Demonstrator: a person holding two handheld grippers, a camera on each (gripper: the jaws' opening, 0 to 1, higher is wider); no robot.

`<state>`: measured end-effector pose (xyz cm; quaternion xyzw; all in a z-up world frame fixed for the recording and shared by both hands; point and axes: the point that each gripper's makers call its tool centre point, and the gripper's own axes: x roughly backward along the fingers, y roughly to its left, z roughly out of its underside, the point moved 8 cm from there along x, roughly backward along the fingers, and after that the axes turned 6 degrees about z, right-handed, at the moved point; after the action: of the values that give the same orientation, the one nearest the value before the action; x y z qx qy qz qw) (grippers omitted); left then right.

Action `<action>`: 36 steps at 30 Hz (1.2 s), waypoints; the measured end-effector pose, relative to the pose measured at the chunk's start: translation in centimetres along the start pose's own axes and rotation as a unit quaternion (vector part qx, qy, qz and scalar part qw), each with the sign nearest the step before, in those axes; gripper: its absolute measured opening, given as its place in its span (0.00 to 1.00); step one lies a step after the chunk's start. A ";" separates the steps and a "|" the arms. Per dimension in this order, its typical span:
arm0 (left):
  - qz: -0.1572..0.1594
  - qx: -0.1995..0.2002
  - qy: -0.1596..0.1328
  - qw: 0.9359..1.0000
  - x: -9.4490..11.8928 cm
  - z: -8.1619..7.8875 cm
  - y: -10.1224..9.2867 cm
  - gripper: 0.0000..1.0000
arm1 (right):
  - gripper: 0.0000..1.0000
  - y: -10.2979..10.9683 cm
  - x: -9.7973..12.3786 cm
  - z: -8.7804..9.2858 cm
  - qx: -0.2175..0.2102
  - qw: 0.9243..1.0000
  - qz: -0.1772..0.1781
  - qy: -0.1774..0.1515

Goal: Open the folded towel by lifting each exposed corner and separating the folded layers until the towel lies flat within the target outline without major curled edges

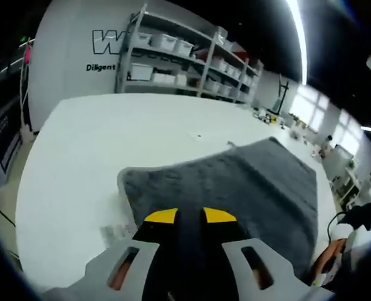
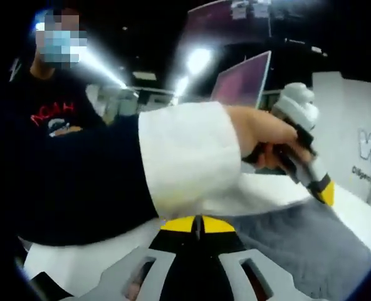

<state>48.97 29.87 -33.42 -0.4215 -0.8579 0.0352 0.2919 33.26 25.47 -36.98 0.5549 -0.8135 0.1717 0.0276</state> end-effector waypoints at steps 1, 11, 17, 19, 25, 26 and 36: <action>0.000 0.002 0.000 1.000 0.0 -0.3 0.6 0.13 | 0.00 0.0 -0.1 0.0 0.003 1.000 -0.001 0.000; -0.013 0.002 0.009 1.000 -0.3 -1.9 4.9 0.11 | 0.00 0.9 -0.5 -0.1 0.030 0.999 -0.011 0.009; -0.042 0.007 -0.005 0.999 -0.9 -2.6 6.3 0.08 | 0.00 1.7 -1.6 0.4 0.037 0.998 -0.022 0.038; -0.061 -0.001 -0.007 0.998 -1.3 -2.5 6.6 0.06 | 0.00 1.8 -1.6 0.3 0.064 0.997 -0.014 0.037; -0.107 -0.042 -0.004 0.993 -2.6 -2.6 8.5 0.05 | 0.00 1.9 -1.6 0.4 0.046 0.998 -0.021 0.035; -0.106 -0.045 -0.006 0.993 -2.7 -2.8 8.6 0.05 | 0.00 2.0 -1.7 0.3 0.044 0.998 -0.023 0.034; -0.169 -0.071 -0.002 0.983 -3.9 -2.7 10.6 0.05 | 0.00 2.5 -2.0 0.2 0.049 0.998 -0.030 0.035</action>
<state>59.70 33.32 -36.27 -0.2900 -0.9176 -0.0749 0.2615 31.78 27.96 -38.23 0.5738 -0.7853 0.2300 0.0338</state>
